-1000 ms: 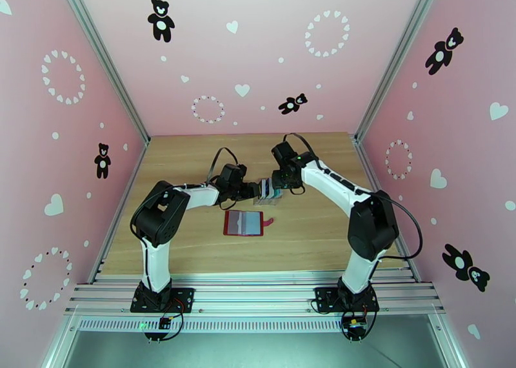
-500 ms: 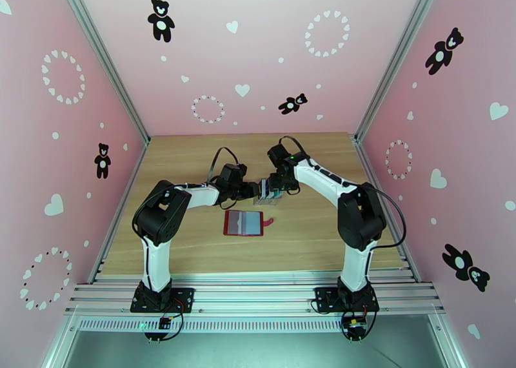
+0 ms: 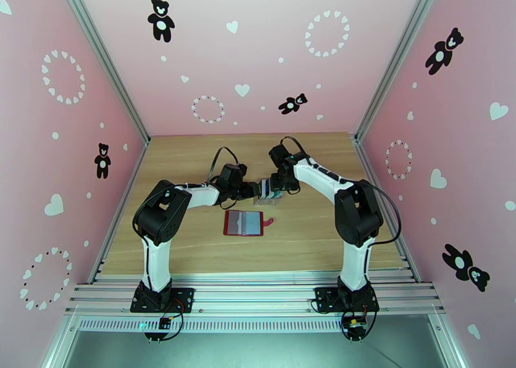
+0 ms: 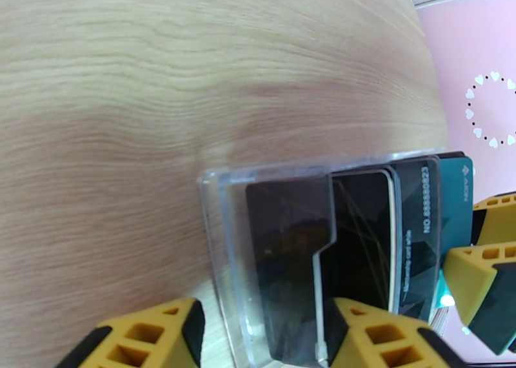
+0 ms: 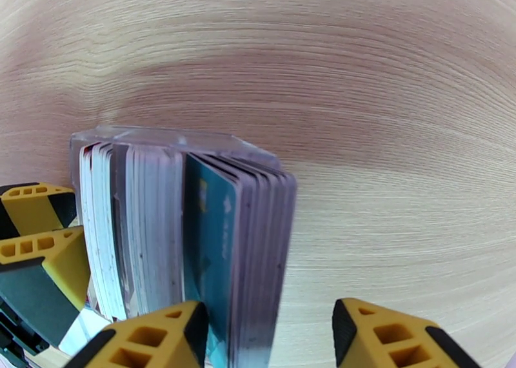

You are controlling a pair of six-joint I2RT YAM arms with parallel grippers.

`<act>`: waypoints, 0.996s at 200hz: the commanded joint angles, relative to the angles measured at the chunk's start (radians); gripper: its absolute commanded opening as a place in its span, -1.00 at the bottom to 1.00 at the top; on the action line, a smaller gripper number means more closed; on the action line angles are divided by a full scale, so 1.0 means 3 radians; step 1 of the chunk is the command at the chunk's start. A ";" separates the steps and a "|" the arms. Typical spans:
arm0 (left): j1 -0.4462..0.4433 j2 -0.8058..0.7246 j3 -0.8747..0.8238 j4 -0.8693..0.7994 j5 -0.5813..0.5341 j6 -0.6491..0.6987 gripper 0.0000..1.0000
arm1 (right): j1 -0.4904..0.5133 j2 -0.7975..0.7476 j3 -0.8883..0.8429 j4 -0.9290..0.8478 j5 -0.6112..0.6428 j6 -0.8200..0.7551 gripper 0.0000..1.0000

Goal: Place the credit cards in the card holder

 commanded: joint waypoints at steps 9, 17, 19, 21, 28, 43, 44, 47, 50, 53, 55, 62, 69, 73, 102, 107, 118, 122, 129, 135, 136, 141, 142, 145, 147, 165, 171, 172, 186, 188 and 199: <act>-0.0001 0.0159 0.0006 -0.0039 0.0088 -0.0027 0.12 | -0.0010 0.0099 0.0061 0.0040 -0.0044 0.0023 0.11; -0.0003 0.0168 0.0010 -0.0039 0.0090 -0.0028 0.12 | -0.0014 0.0109 0.0057 0.0045 -0.0044 0.0021 0.11; -0.0001 0.0169 0.0010 -0.0040 0.0087 -0.0028 0.12 | -0.0013 0.0112 0.0059 0.0043 -0.0044 0.0024 0.11; -0.0001 0.0167 0.0008 -0.0042 0.0090 -0.0028 0.12 | -0.0013 0.0114 0.0060 0.0045 -0.0040 0.0024 0.10; -0.0002 0.0169 0.0002 -0.0040 0.0087 -0.0028 0.12 | -0.0025 0.0115 0.0058 0.0045 -0.0035 0.0024 0.09; -0.0003 0.0165 0.0005 -0.0041 0.0087 -0.0023 0.12 | -0.0049 0.0092 0.0036 0.0047 -0.0018 0.0024 0.08; -0.0004 0.0165 0.0005 -0.0040 0.0086 -0.0023 0.11 | -0.0050 0.0090 0.0032 0.0049 -0.0016 0.0024 0.08; -0.0003 0.0162 0.0009 -0.0043 0.0087 -0.0022 0.12 | -0.0062 0.0078 0.0019 0.0054 -0.0013 0.0023 0.07; -0.0005 0.0164 0.0006 -0.0042 0.0088 -0.0023 0.12 | -0.0069 0.0066 0.0008 0.0062 -0.0011 0.0020 0.07; -0.0001 0.0161 0.0005 -0.0041 0.0091 -0.0020 0.12 | -0.0078 0.0053 -0.0002 0.0067 -0.0017 0.0020 0.07; 0.0000 0.0162 0.0005 -0.0045 0.0086 -0.0018 0.12 | -0.0085 0.0047 -0.0017 0.0074 -0.0018 0.0022 0.07; -0.0002 0.0159 0.0005 -0.0045 0.0084 -0.0015 0.11 | -0.0106 0.0019 -0.0041 0.0085 -0.0023 0.0024 0.06; -0.0001 0.0159 0.0005 -0.0046 0.0079 -0.0008 0.11 | -0.0123 -0.0001 -0.0055 0.0081 -0.0027 0.0016 0.06; -0.0001 0.0156 0.0005 -0.0048 0.0080 -0.0012 0.12 | -0.0132 -0.0009 -0.0063 0.0077 -0.0028 0.0011 0.06; -0.0004 0.0172 0.0005 -0.0048 0.0078 -0.0009 0.11 | -0.0150 -0.0104 -0.0085 0.0076 -0.0027 -0.0004 0.04; -0.0003 0.0174 0.0005 -0.0051 0.0077 -0.0008 0.11 | -0.0153 -0.0114 -0.0086 0.0076 -0.0036 -0.0004 0.03; -0.0004 0.0169 0.0005 -0.0051 0.0086 -0.0010 0.11 | -0.0150 -0.0120 -0.0088 0.0088 -0.0072 0.0002 0.03; -0.0003 0.0169 0.0005 -0.0049 0.0088 -0.0008 0.11 | -0.0155 -0.0119 -0.0084 0.0091 -0.0083 0.0004 0.03; -0.0004 0.0161 0.0003 -0.0051 0.0089 -0.0003 0.11 | -0.0153 -0.0119 -0.0080 0.0087 -0.0103 0.0010 0.02; -0.0003 0.0158 0.0004 -0.0053 0.0081 0.0000 0.11 | -0.0153 -0.0121 -0.0078 0.0091 -0.0110 0.0011 0.02; -0.0001 0.0156 0.0002 -0.0056 0.0083 0.0001 0.11 | -0.0154 -0.0121 -0.0078 0.0091 -0.0110 0.0010 0.02; -0.0002 0.0154 0.0004 -0.0059 0.0078 0.0005 0.12 | -0.0150 -0.0124 -0.0080 0.0088 -0.0105 0.0014 0.02; -0.0003 0.0154 0.0002 -0.0061 0.0079 0.0006 0.11 | -0.0154 -0.0125 -0.0079 0.0084 -0.0105 0.0014 0.02; -0.0005 0.0153 0.0001 -0.0064 0.0075 0.0008 0.12 | -0.0154 -0.0127 -0.0083 0.0083 -0.0101 0.0014 0.02; -0.0001 0.0152 0.0000 -0.0066 0.0075 0.0008 0.11 | -0.0154 -0.0131 -0.0081 0.0083 -0.0098 0.0013 0.02; -0.0002 0.0148 0.0000 -0.0068 0.0075 0.0008 0.11 | -0.0151 -0.0170 -0.0068 0.0071 -0.0066 0.0010 0.01; -0.0002 0.0149 -0.0002 -0.0065 0.0079 0.0008 0.11 | -0.0150 -0.0182 -0.0065 0.0065 -0.0052 0.0006 0.01; -0.0001 0.0152 -0.0001 -0.0065 0.0080 0.0008 0.11 | -0.0152 -0.0185 -0.0064 0.0063 -0.0050 0.0008 0.00; -0.0005 0.0154 0.0005 -0.0064 0.0081 0.0008 0.11 | -0.0154 -0.0197 -0.0046 0.0046 -0.0026 -0.0002 0.00; -0.0003 0.0154 0.0005 -0.0068 0.0078 0.0009 0.11 | -0.0154 -0.0197 -0.0041 0.0042 -0.0024 -0.0007 0.00; -0.0001 0.0153 0.0005 -0.0069 0.0077 0.0006 0.11 | -0.0153 -0.0190 -0.0027 0.0026 -0.0020 -0.0008 -0.01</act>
